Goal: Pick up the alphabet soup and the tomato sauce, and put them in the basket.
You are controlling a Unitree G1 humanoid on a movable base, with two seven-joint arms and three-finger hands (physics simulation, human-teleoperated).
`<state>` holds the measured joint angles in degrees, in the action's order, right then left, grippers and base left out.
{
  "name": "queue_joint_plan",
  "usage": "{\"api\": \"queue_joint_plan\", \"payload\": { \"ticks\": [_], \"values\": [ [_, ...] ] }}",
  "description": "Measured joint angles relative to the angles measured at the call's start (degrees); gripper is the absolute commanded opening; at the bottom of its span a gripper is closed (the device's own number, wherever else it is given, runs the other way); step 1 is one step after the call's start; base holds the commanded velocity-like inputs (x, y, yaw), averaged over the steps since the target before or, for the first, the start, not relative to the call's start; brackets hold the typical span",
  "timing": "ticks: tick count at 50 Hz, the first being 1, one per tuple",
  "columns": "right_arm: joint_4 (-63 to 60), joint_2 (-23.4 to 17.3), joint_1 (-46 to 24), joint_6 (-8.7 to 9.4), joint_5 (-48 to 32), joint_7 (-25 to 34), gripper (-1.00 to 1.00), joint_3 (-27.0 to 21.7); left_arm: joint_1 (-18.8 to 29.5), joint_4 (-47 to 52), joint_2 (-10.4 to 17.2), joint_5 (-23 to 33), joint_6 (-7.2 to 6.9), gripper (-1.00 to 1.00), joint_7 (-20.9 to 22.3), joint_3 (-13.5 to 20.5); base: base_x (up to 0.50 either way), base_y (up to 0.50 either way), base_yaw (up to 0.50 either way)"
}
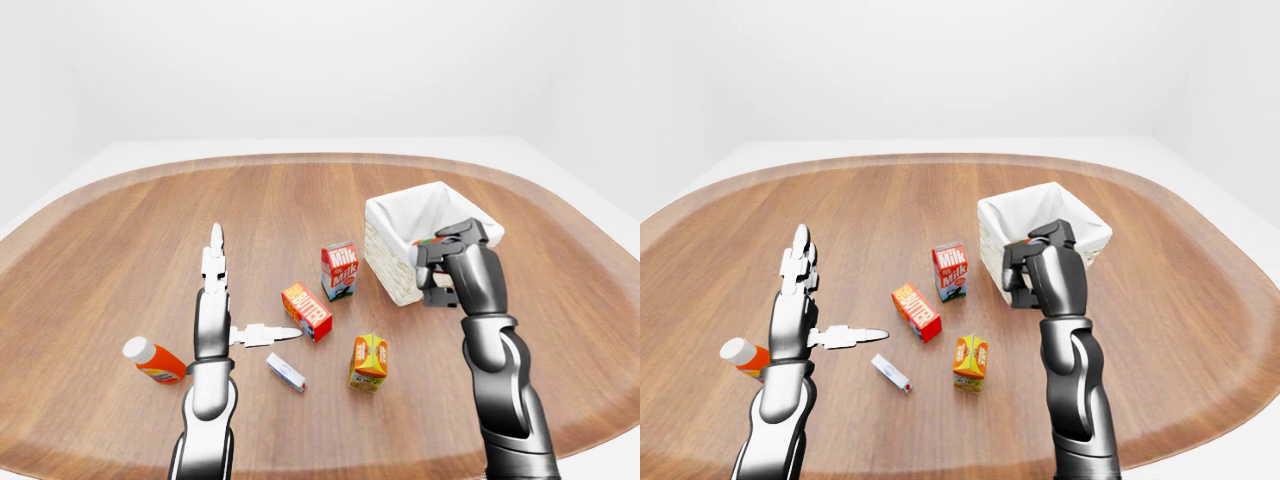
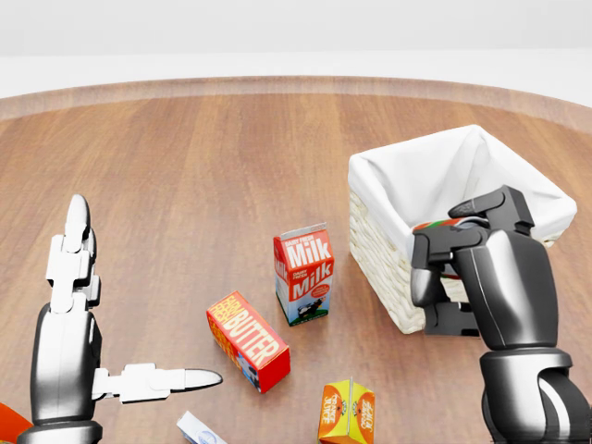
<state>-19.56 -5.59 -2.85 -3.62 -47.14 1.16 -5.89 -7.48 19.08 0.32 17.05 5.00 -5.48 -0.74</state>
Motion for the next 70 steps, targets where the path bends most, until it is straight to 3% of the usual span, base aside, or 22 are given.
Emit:
{"api": "queue_joint_plan", "payload": {
  "ticks": [16,34,55,70],
  "values": [
    [8.95,-2.43,-10.46,3.42,-2.43,-2.32,-1.00,1.05,0.00,0.00,0.01,0.01,0.00,1.00,0.01,0.00,0.00,0.00,0.00],
    [20.60,-5.10,-20.39,5.68,-2.96,-5.23,-1.00,1.44,0.15,-0.29,0.01,-0.37,0.00,1.00,0.08,0.13,0.00,0.00,0.00],
    [43.89,-8.53,-34.82,5.19,-4.08,-13.63,-1.00,2.69,0.17,-0.48,0.02,-0.57,0.00,1.00,0.18,0.18,0.00,0.00,0.00],
    [62.22,-9.77,-45.14,3.67,-7.58,-22.48,-1.00,4.57,0.28,-0.53,0.00,-0.72,0.00,1.00,0.11,0.22,0.00,0.00,0.00]
  ]
}}
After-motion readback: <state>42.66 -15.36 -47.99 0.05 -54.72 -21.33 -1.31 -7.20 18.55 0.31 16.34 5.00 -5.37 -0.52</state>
